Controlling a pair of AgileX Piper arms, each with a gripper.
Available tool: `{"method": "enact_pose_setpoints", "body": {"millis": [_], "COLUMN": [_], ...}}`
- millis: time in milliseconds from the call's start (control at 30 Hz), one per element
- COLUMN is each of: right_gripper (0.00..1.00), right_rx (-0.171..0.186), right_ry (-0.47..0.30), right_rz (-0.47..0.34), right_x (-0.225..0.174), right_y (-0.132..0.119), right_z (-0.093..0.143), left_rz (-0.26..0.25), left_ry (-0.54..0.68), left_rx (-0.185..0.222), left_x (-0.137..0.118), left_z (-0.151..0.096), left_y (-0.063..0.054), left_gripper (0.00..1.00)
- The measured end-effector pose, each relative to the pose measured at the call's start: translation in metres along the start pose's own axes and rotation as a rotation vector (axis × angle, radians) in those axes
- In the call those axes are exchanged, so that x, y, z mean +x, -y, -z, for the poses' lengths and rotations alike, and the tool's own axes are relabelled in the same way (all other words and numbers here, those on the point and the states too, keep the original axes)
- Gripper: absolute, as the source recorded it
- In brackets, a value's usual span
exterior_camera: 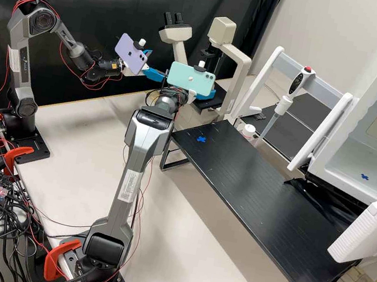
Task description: Move the petri dish to the bench
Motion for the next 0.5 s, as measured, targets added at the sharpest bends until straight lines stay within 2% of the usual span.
{"method": "enact_pose_setpoints", "body": {"millis": [167, 433, 500], "right_gripper": [1.00, 1.00, 1.00], "right_rx": [0.021, 0.135, 0.143], "right_ry": [-0.013, 0.007, 0.008], "right_rz": [0.013, -0.043, -0.051], "right_x": [-0.003, -0.007, -0.008], "right_y": [-0.004, -0.023, -0.026], "right_z": [-0.001, -0.017, -0.018], "left_rz": [0.000, 0.000, 0.000], "left_ry": [0.000, 0.000, 0.000], "left_rx": [0.000, 0.000, 0.000], "left_x": [0.000, 0.000, 0.000], "left_z": [0.000, 0.000, 0.000], "left_y": [0.000, 0.000, 0.000], "left_gripper": [1.00, 1.00, 1.00]}}
